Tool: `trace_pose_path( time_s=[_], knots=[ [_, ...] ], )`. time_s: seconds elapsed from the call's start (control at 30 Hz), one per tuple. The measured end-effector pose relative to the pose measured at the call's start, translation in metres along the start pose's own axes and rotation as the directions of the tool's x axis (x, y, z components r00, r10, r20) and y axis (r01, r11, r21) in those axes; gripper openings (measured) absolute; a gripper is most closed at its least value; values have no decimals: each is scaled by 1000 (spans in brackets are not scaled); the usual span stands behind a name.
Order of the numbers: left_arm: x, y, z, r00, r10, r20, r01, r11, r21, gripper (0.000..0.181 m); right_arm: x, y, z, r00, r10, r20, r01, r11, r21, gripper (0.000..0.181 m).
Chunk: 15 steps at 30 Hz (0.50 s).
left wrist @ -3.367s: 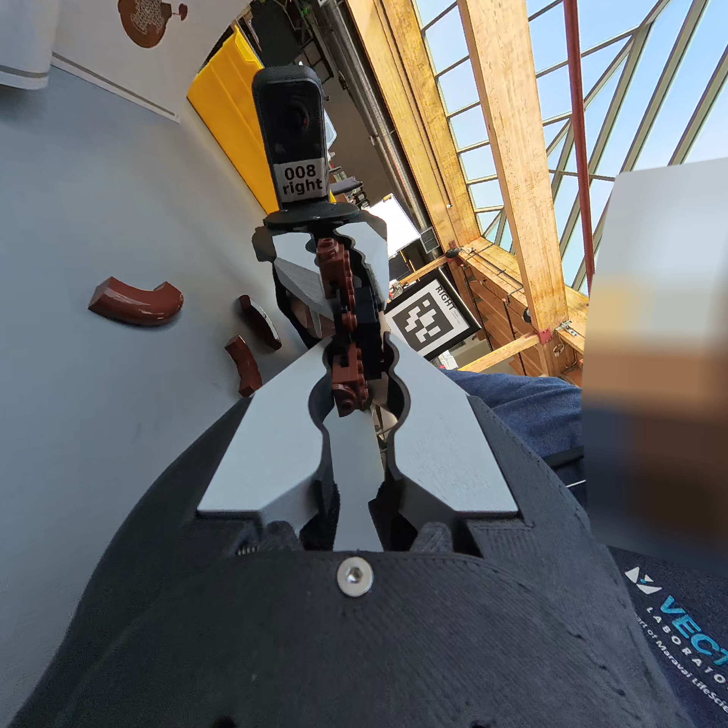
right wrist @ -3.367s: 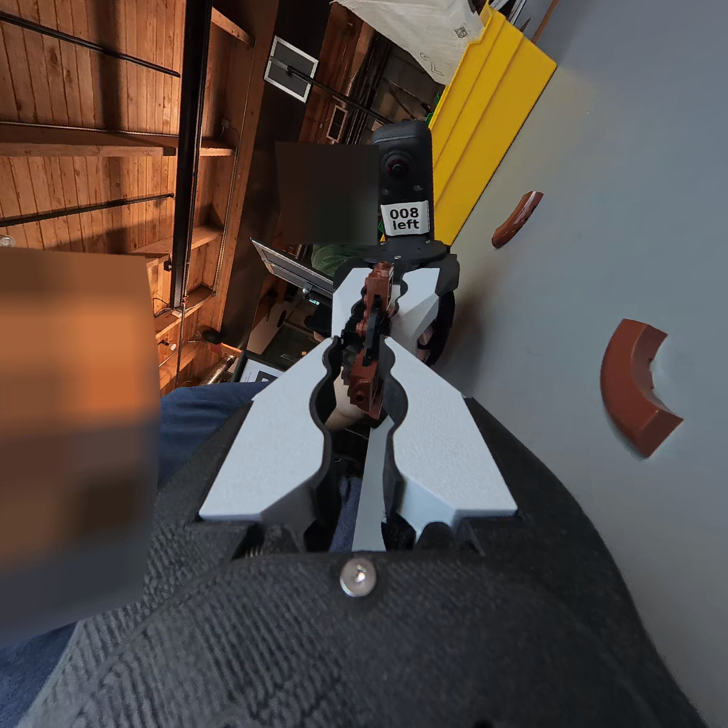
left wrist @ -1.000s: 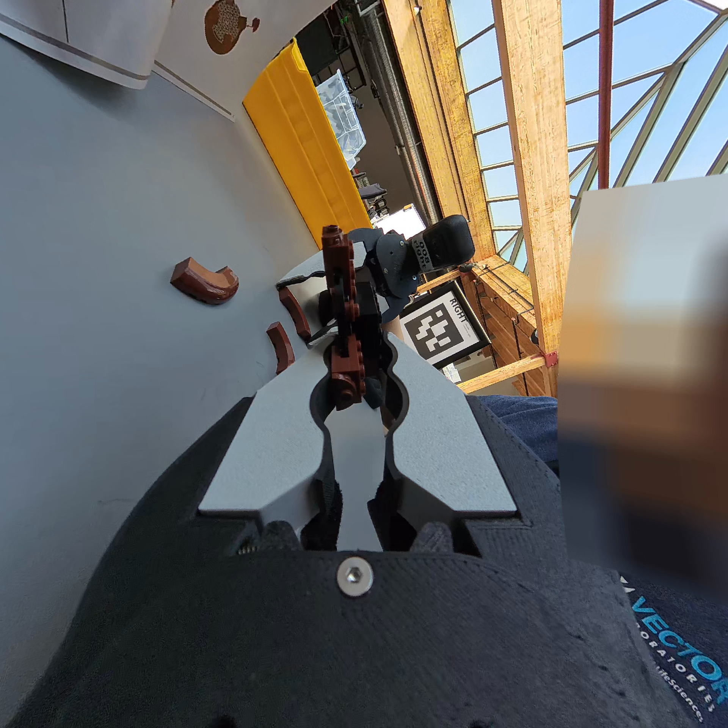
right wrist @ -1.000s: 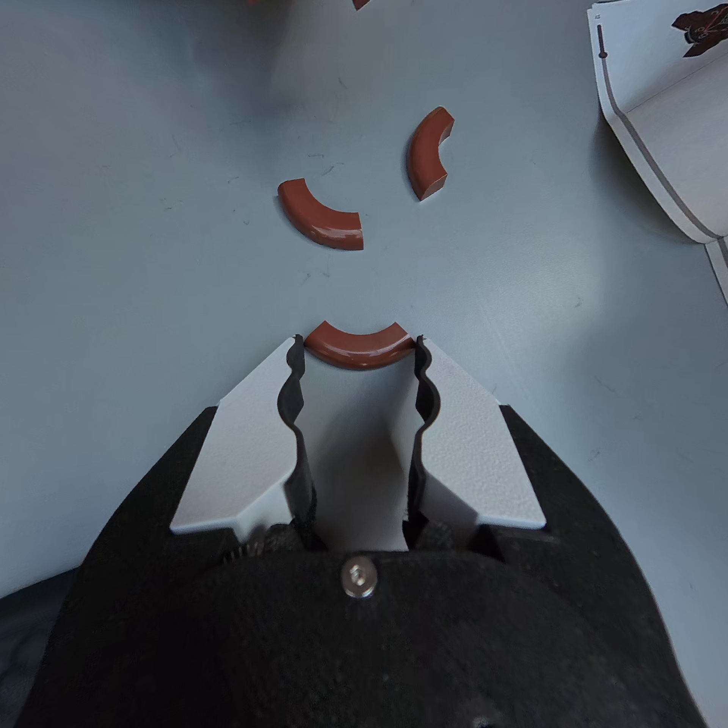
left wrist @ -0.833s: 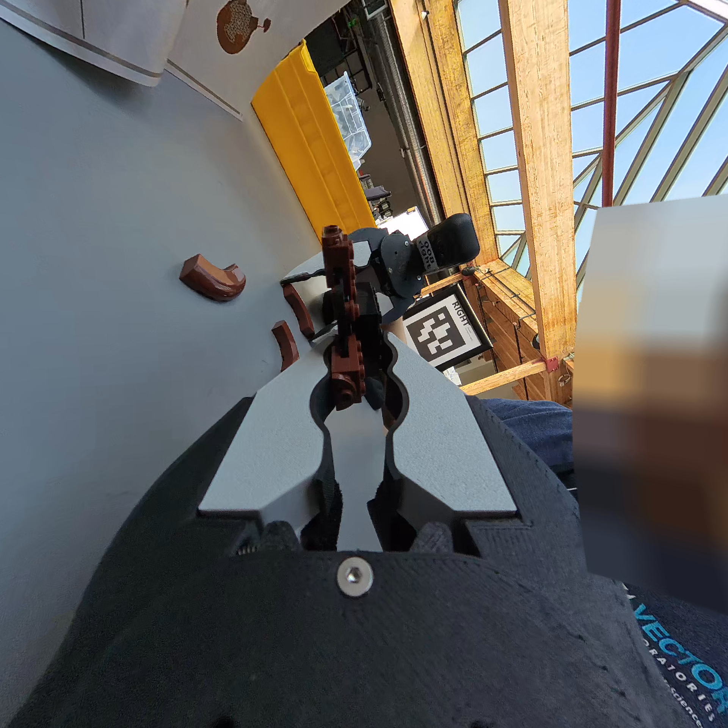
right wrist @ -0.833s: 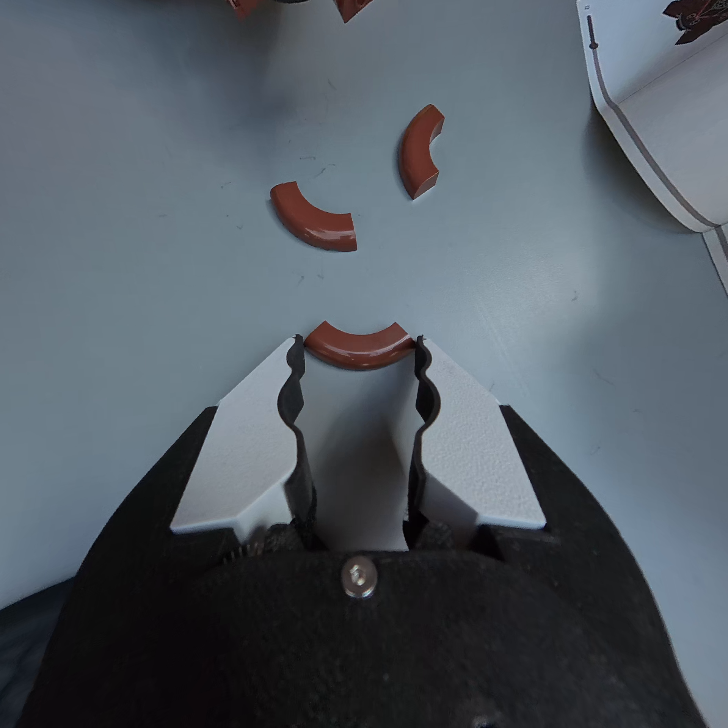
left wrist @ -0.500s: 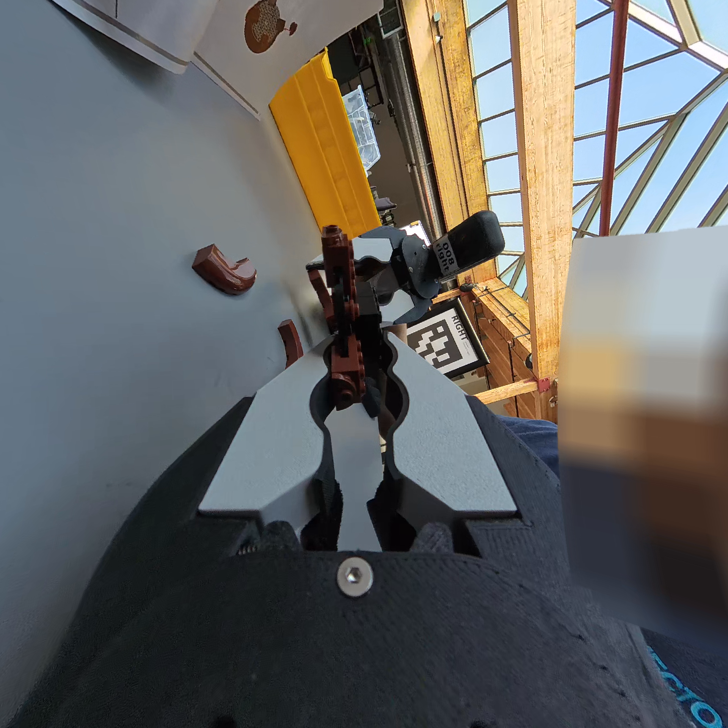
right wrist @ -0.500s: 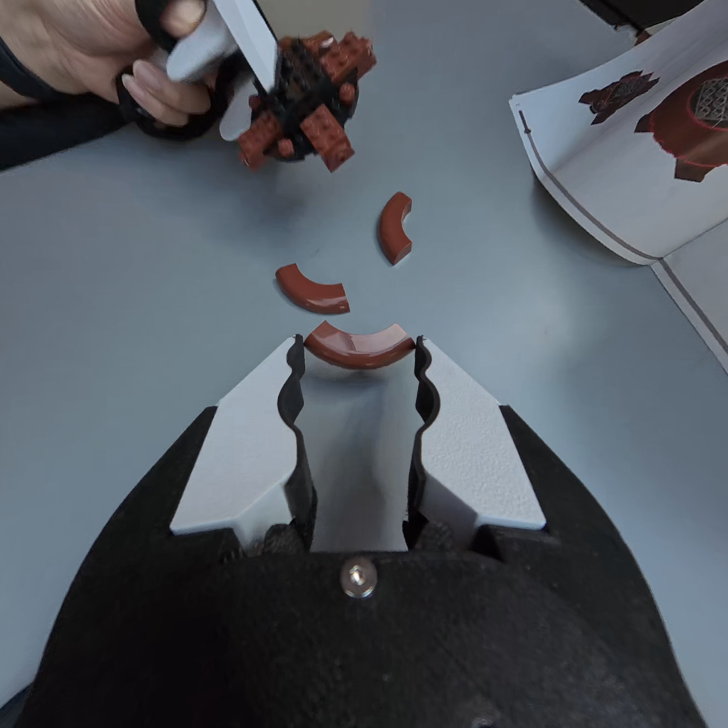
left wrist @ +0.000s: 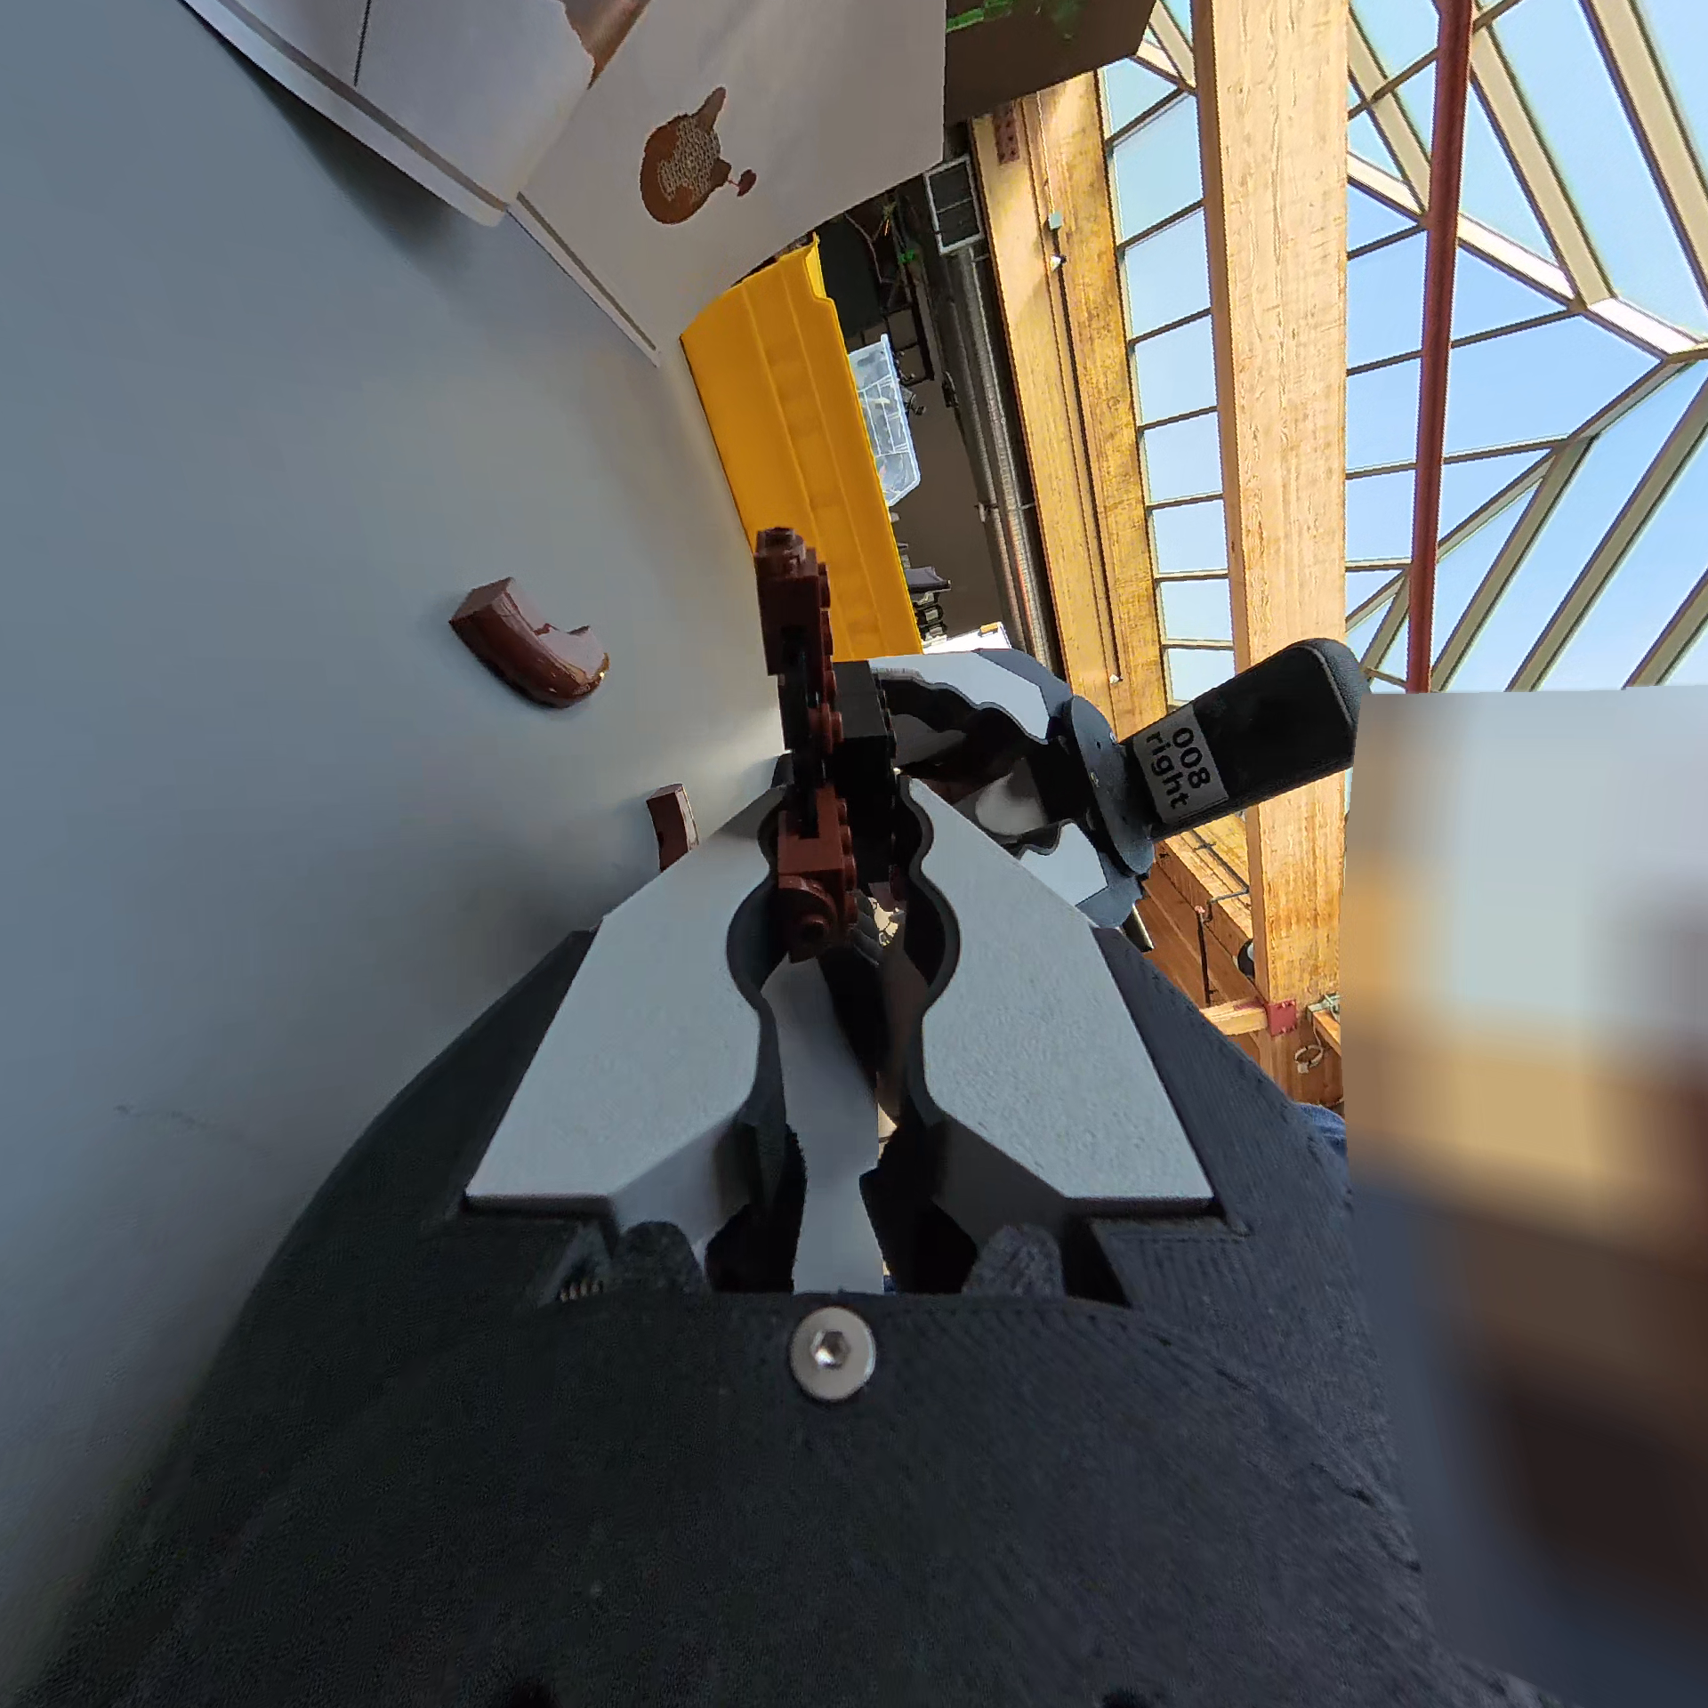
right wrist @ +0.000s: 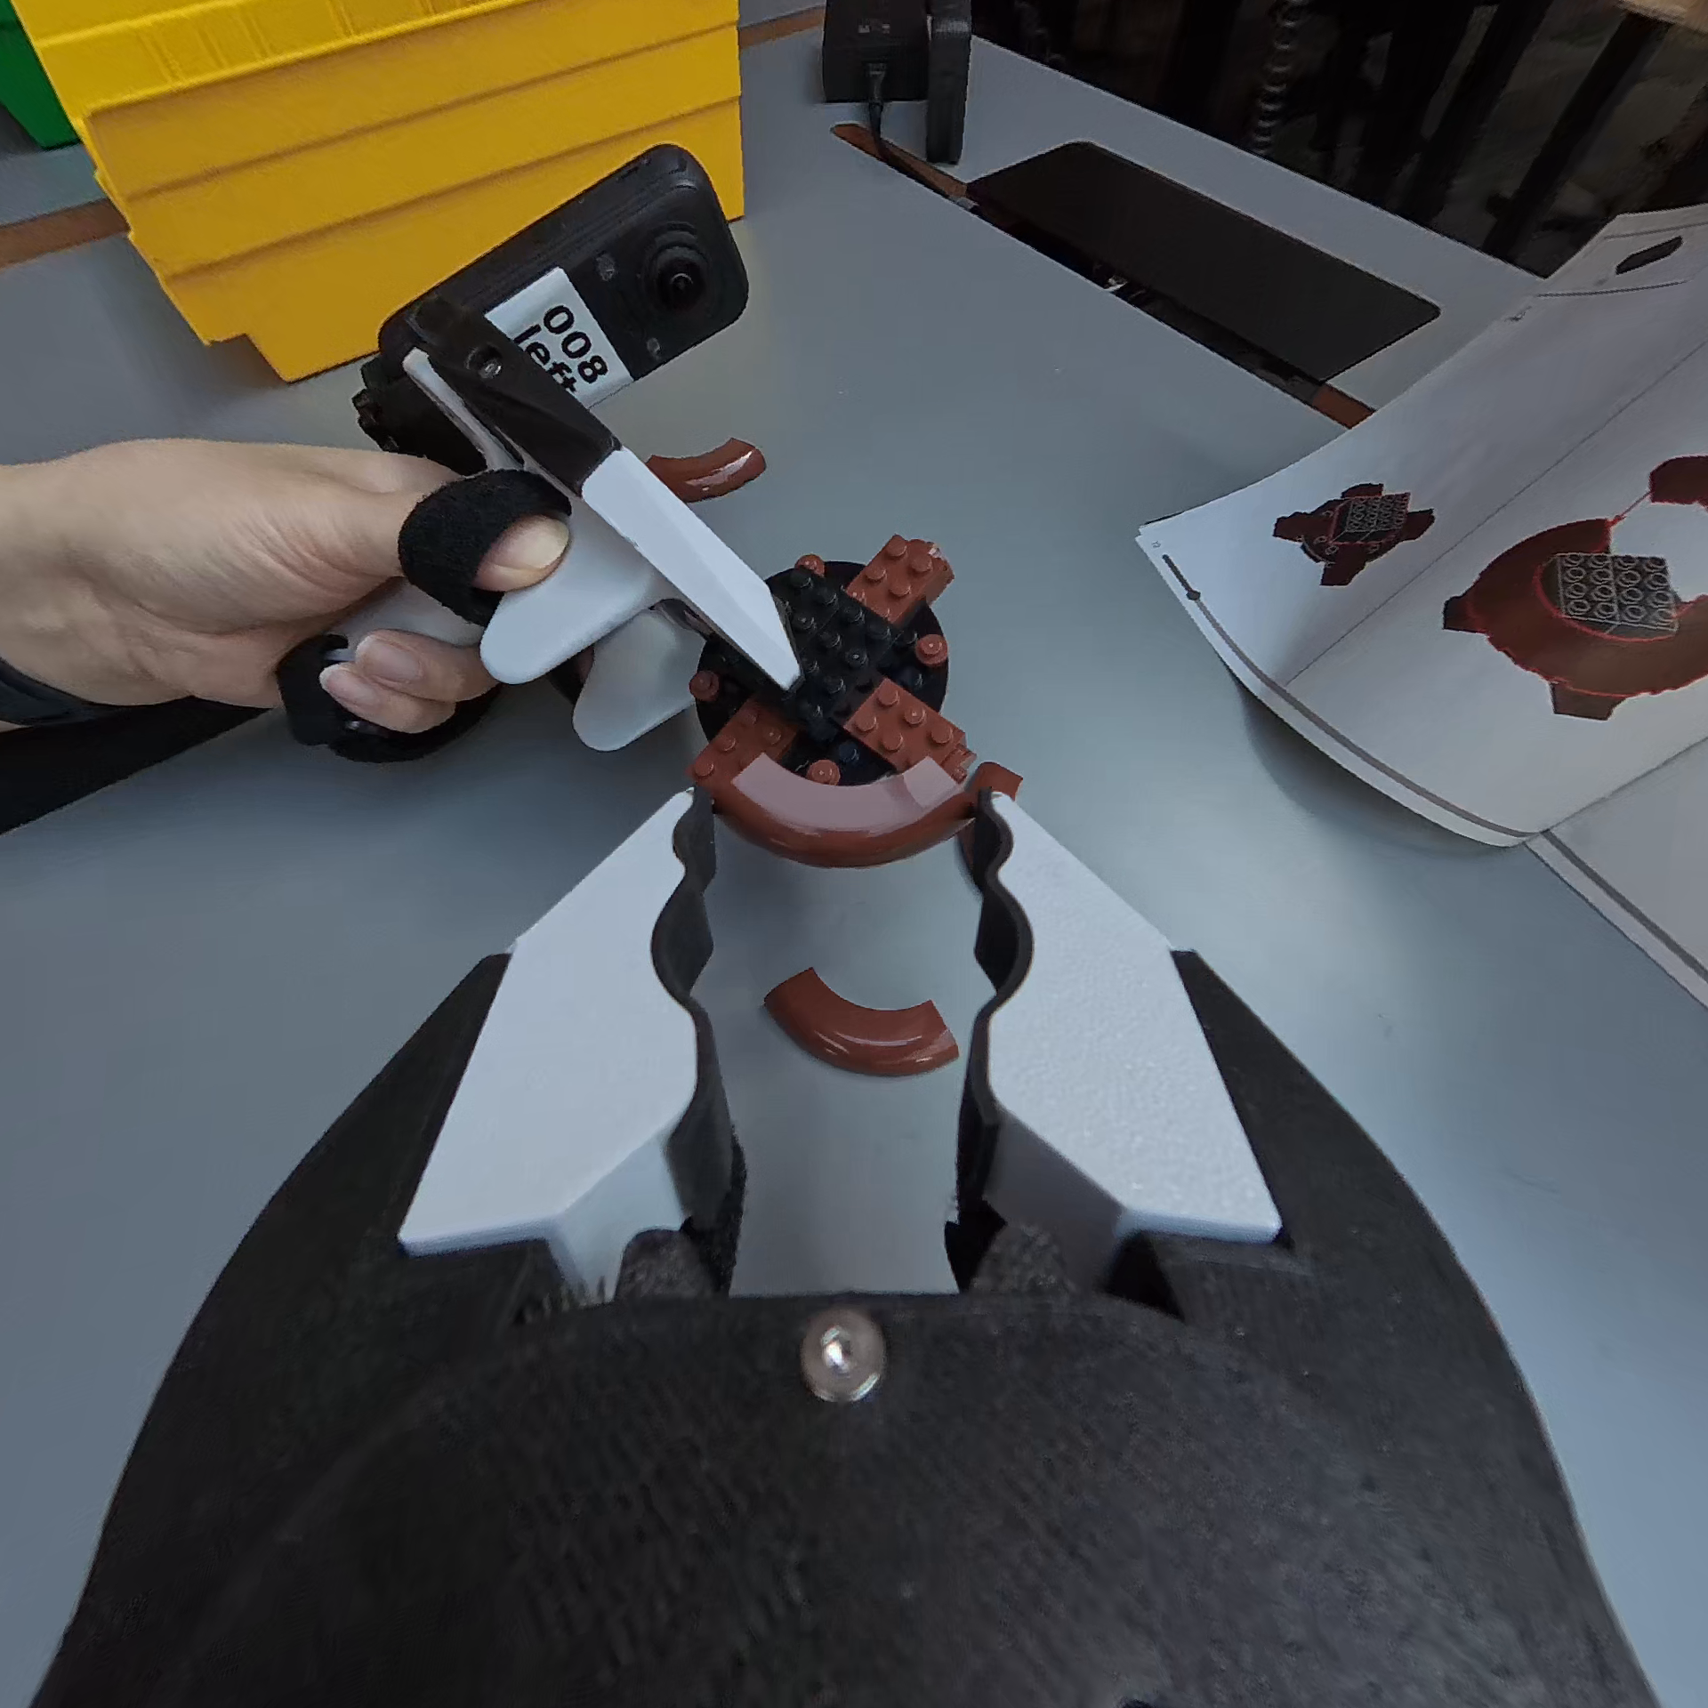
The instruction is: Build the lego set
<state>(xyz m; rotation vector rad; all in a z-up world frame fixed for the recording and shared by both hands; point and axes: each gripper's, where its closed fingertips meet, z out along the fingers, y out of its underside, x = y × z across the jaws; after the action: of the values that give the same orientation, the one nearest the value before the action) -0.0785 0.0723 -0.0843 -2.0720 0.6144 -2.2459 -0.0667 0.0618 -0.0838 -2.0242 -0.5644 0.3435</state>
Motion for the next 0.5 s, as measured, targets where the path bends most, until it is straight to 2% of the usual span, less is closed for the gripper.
trace_pose_path(
  time_s=[0.5],
  knots=[
    [-2,-1,2,1000,3,12,-3,1000,21,17,-1,1,8,999,1,-35,-2,1000,-18,56]
  ],
)
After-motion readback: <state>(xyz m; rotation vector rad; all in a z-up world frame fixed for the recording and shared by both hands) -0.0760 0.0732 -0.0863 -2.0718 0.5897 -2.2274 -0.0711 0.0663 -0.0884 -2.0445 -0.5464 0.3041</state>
